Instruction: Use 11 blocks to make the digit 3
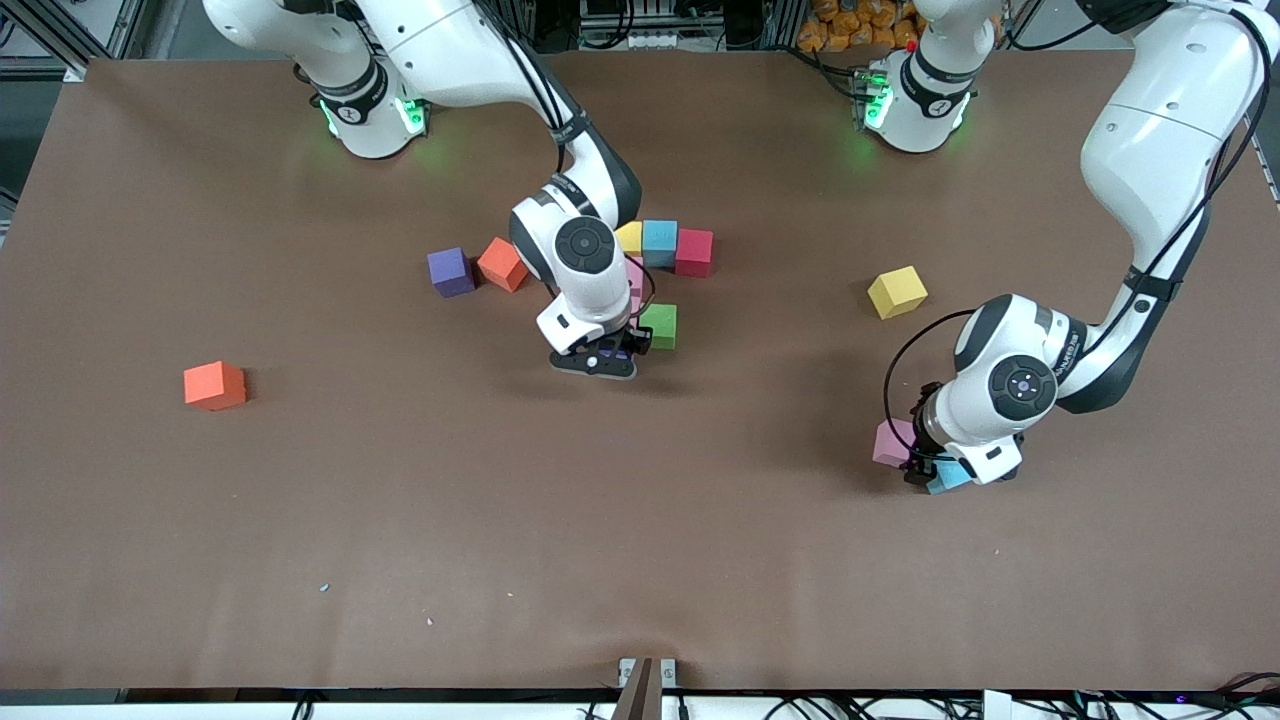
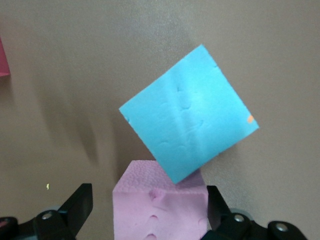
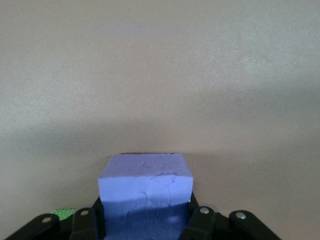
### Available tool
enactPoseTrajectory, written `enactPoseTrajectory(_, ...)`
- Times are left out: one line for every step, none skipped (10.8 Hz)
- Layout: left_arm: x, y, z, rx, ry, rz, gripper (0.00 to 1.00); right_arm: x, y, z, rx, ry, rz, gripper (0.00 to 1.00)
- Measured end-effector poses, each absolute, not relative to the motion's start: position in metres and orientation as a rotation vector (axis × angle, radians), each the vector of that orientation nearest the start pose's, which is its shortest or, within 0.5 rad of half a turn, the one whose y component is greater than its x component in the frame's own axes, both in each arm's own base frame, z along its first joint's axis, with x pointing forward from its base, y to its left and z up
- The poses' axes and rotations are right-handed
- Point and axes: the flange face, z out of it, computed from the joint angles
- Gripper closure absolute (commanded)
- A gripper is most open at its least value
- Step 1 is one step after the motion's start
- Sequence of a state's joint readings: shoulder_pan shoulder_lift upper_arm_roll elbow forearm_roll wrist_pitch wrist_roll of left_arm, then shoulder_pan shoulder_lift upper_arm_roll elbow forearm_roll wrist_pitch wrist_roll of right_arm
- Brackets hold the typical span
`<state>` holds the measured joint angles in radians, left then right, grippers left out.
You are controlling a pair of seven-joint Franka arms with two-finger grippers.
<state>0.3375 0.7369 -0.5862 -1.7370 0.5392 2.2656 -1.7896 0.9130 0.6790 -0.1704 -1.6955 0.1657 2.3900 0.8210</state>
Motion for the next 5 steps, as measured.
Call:
enactPoseTrajectory(0.6485,-0.1154,0.2041,-2.477,-1.860,0.016,0.00,0.4904,0.4700,0.2067,-3.115,0.226,-0.034,1.00)
enactPoseTrajectory(0.6483,-0.1159,0.2042,-2.477,-1.859,0.016,0.00,0.4882,0.4721,0.2063,-3.129,0.194,-0.050,1.00)
enactPoseTrajectory(0.6471,-0.1166,0.2029,-2.478,-1.855,0.020,0.00,0.4863,0.4740,0.2059,-3.139,0.173,-0.062,1.00)
enactPoseTrajectory(0.6452,-0.1175,0.2010,-2.477,-1.850,0.025,0.00,0.4857,0.4746,0.2058,-3.142,0.168,-0.065,1.00)
enactPoseTrajectory(0.6425,-0.1185,0.1984,-2.476,-1.844,0.033,0.00,0.4854,0.4749,0.2057,-3.142,0.166,-0.065,1.00)
